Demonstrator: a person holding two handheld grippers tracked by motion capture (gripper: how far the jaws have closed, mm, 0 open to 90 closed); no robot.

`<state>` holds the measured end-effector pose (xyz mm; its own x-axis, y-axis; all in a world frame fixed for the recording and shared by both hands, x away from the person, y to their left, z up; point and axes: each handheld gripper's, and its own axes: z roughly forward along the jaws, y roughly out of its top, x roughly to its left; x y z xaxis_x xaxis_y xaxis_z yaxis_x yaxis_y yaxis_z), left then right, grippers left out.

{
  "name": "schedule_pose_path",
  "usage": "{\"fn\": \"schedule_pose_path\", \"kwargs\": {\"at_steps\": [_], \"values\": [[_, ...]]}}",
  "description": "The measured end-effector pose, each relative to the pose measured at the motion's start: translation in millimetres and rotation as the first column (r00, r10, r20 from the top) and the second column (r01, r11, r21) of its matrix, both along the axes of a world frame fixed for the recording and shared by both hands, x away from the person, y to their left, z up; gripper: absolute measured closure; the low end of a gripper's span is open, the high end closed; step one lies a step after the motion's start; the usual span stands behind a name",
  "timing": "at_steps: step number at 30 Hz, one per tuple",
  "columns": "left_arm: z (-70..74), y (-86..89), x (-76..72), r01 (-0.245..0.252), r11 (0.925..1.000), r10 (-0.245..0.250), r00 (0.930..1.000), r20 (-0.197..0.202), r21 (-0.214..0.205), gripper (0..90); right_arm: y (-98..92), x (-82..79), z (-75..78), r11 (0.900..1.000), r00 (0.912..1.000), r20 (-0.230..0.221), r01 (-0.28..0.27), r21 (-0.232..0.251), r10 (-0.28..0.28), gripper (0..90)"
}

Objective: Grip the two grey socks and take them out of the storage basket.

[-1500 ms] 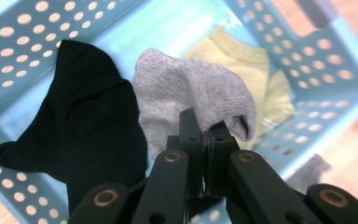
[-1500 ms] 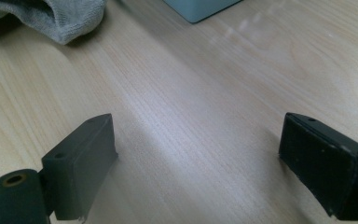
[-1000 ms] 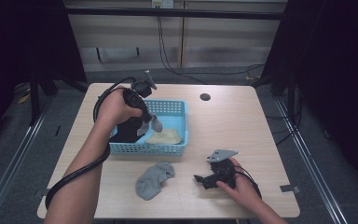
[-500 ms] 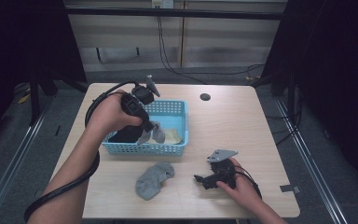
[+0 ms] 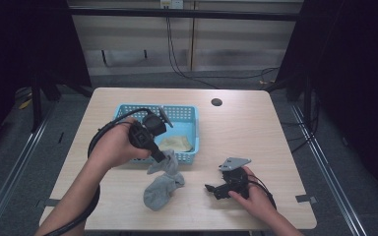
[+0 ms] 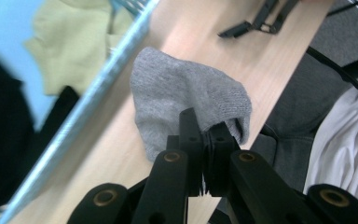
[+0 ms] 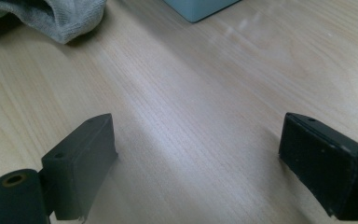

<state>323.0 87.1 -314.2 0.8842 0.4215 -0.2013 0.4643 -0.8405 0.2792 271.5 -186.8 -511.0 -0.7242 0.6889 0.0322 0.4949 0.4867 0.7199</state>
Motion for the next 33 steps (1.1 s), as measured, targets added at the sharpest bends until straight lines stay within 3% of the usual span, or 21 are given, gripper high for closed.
{"fn": "schedule_pose_path", "kwargs": {"at_steps": [2, 4, 5, 8, 16, 20, 30, 33], "values": [[-9.7, -0.7, -2.9, -0.006, 0.9999, 0.006, 1.0, -0.001, -0.012, 84.2, 0.0, 0.0, 0.0, 1.0, 1.0, 0.0, 0.0, 0.0, 0.0, 10.4], [-18.3, 0.6, -3.1, -0.021, 0.9997, 0.021, 0.9997, 0.013, -0.015, 69.4, 0.0, 0.1, -0.1, 1.0, 1.0, 0.001, -0.001, 0.001, 0.001, 10.4], [-21.3, 2.0, -3.3, -0.03, 0.9995, 0.031, 0.9994, 0.016, -0.011, 67.7, 0.0, 0.0, 0.0, 1.0, 1.0, 0.0, 0.0, 0.0, 0.0, 10.4], [-28.5, 9.2, -2.7, -0.07, 0.9965, 0.071, 0.9973, 0.018, -0.045, 51.4, -0.1, 0.1, -0.1, 1.0, 1.0, 0.002, -0.001, 0.0, 0.001, 10.4], [-47.0, 37.0, -7.0, -0.146, 0.9888, 0.147, 0.9881, 0.044, -0.033, 45.3, 0.0, 0.0, -0.1, 1.0, 1.0, 0.001, -0.001, 0.0, 0.001, 10.4], [-62.0, 51.9, -11.5, -0.182, 0.9817, 0.185, 0.9815, 0.052, -0.057, 42.2, 0.0, -0.2, -0.1, 1.0, 1.0, -0.003, -0.001, -0.001, 0.001, 10.4], [-100.5, 83.0, -12.9, -0.256, 0.9645, 0.259, 0.9646, 0.048, -0.064, 39.0, 0.0, -0.2, -0.1, 1.0, 1.0, -0.002, -0.002, -0.001, 0.002, 10.4], [-108.2, 88.0, -12.0, -0.268, 0.963, 0.269, 0.9616, 0.053, -0.028, 37.7, 0.0, -0.1, -0.1, 1.0, 1.0, -0.002, -0.002, -0.001, 0.002, 10.4]]}}
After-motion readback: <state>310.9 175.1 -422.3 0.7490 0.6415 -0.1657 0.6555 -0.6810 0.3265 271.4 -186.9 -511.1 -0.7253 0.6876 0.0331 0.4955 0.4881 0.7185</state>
